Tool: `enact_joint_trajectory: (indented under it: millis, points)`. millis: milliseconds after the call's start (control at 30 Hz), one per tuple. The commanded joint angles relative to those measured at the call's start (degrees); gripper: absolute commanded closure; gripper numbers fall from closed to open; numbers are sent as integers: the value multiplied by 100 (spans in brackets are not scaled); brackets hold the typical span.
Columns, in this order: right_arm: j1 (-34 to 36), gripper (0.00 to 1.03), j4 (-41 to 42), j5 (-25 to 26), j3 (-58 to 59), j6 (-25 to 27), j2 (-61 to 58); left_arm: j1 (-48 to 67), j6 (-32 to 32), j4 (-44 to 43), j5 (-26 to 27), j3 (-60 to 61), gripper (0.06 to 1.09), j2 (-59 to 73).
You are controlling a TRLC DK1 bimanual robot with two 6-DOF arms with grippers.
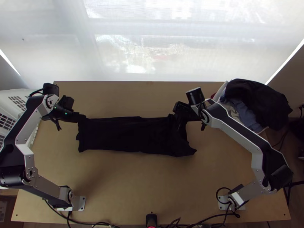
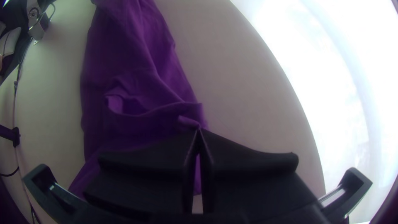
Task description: Fold the t-shirt
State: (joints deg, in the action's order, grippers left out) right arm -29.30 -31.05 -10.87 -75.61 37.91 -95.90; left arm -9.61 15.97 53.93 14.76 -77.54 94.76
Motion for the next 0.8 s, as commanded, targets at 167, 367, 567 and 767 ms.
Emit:
enact_joint_trajectory:
  millis: [167,367,567,767]
  points:
    - [337,100,-59,6,-859,410,-931,20,-41,-32,-158,-526,105,552]
    - [364,100,-68,6,-1034,463,-1194,-76,-41,-32,-184,-446,105,605]
    - [364,100,-68,6,-1087,472,-1397,-217,-23,-41,-211,-420,105,710]
    - [372,100,-68,6,-1149,489,-1669,-200,-41,-190,-228,-420,105,921]
